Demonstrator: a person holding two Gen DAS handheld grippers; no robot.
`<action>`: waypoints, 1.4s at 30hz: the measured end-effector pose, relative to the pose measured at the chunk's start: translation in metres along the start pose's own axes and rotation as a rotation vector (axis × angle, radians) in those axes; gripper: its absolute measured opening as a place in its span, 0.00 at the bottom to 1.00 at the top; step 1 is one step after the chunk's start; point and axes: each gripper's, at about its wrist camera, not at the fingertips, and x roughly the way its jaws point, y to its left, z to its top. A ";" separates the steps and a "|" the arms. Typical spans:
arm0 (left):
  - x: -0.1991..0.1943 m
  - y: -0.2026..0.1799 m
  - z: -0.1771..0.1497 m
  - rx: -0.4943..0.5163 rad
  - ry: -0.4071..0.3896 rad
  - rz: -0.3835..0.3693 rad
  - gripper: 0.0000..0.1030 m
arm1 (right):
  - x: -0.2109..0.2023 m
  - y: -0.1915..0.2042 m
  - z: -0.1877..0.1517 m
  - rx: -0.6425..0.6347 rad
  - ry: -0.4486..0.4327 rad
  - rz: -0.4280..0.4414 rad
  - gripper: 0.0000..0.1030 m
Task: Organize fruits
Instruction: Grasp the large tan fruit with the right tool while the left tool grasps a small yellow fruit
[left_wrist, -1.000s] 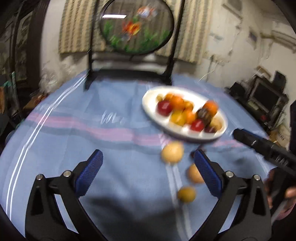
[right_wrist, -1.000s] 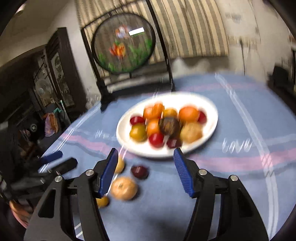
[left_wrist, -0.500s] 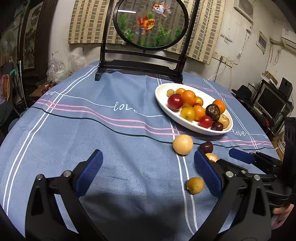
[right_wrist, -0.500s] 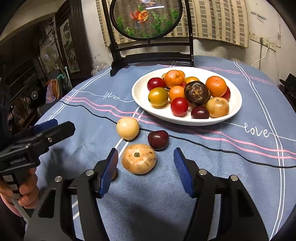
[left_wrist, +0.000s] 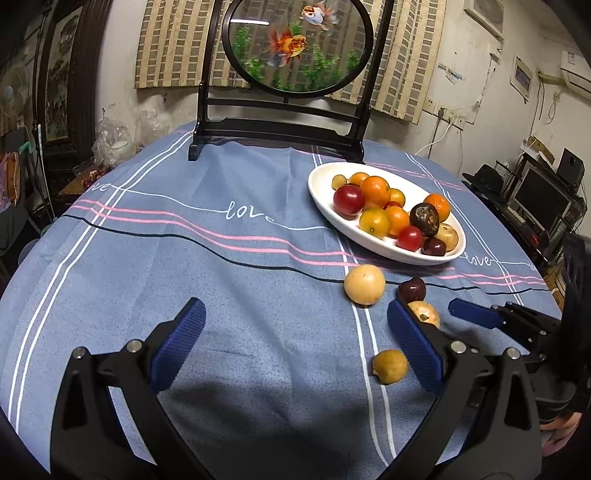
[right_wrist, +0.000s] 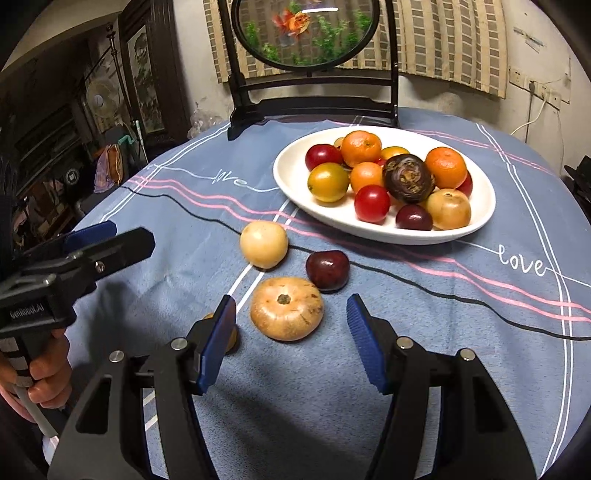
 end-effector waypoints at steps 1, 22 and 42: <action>-0.001 0.000 0.000 -0.001 -0.002 -0.002 0.98 | 0.001 0.001 0.000 -0.003 0.002 -0.002 0.62; 0.000 0.000 0.000 0.000 0.007 0.004 0.98 | 0.020 0.004 0.001 0.010 0.046 -0.028 0.50; 0.008 -0.052 -0.022 0.262 0.077 -0.145 0.73 | -0.026 -0.044 0.009 0.221 -0.073 -0.001 0.45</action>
